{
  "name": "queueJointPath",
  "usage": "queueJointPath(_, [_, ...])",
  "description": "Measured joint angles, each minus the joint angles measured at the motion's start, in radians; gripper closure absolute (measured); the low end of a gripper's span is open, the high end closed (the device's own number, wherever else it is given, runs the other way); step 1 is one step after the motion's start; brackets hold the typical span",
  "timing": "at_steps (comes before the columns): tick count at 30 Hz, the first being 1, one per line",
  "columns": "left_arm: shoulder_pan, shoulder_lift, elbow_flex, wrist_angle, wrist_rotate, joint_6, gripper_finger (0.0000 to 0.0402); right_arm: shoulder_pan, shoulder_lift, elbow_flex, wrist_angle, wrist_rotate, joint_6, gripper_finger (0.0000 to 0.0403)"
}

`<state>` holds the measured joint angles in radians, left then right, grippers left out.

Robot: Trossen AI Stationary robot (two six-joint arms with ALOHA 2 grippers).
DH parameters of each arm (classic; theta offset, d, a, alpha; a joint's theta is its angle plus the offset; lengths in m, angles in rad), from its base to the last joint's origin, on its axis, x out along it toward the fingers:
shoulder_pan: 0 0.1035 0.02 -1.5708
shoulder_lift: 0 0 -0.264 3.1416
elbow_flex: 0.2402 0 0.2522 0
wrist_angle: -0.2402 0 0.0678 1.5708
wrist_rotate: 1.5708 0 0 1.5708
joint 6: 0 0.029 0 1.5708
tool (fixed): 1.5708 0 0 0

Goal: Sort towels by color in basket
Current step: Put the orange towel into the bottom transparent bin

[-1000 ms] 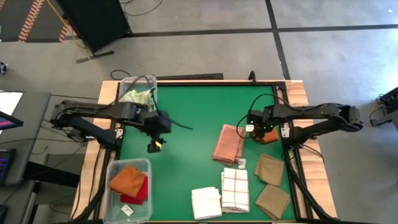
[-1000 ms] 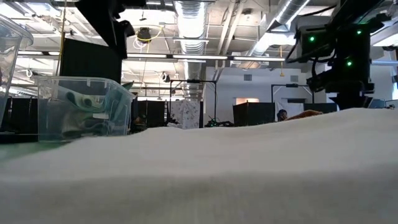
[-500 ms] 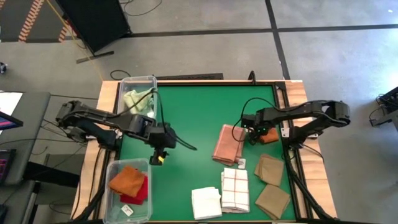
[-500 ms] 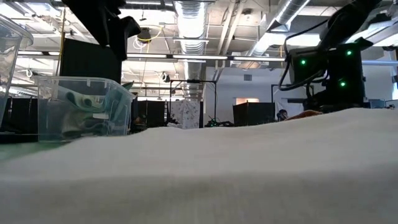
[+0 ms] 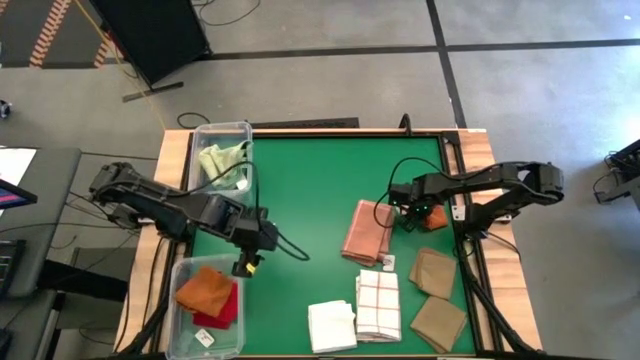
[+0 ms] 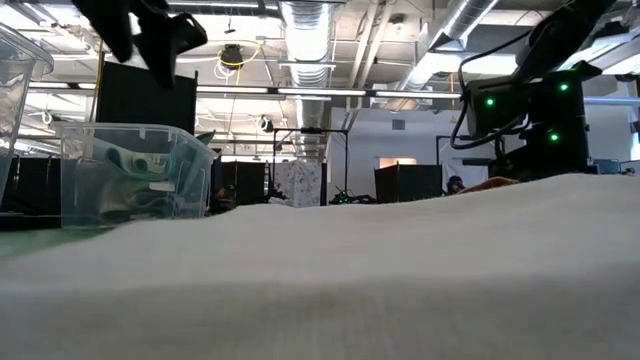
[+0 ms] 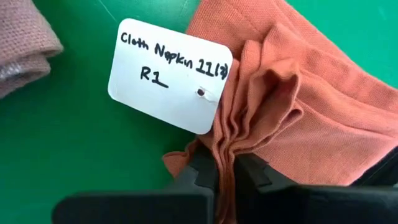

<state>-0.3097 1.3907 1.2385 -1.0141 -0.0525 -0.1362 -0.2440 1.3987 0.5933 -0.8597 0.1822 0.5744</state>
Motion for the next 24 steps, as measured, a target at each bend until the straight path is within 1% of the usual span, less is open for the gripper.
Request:
queueJointPath(3, [-0.032, 0.0, 0.0, -0.018, 0.0, -0.026, 0.0176, 0.002, -0.007, 0.016, -0.013, 0.004, 0.005, 0.0361])
queueJointPath(6, [-0.068, -0.002, 0.0, -0.038, 0.0, -0.056, 0.0176, 0.028, -0.02, 0.056, -0.038, 0.042, 0.017, 0.0361])
queueJointPath(10, [-0.118, -0.012, 0.0, -0.066, 0.001, -0.11, 0.0176, 0.076, -0.058, 0.15, -0.036, 0.083, 0.017, 0.0361])
queueJointPath(17, [-0.208, -0.072, 0.0, -0.089, -0.018, -0.248, 0.0176, 0.203, -0.049, 0.365, -0.013, 0.19, -0.039, 0.0361])
queueJointPath(19, [-0.236, -0.099, 0.0, -0.1, -0.037, -0.289, 0.0176, 0.24, -0.038, 0.419, 0.038, 0.207, -0.081, 0.0361])
queueJointPath(22, [-0.281, -0.143, 0.0, -0.1, -0.072, -0.348, 0.0176, 0.286, -0.034, 0.467, 0.166, 0.208, -0.169, 0.0361])
queueJointPath(24, [-0.312, -0.174, 0.0, -0.1, -0.104, -0.384, 0.0176, 0.315, -0.021, 0.483, 0.302, 0.172, -0.236, 0.0361])
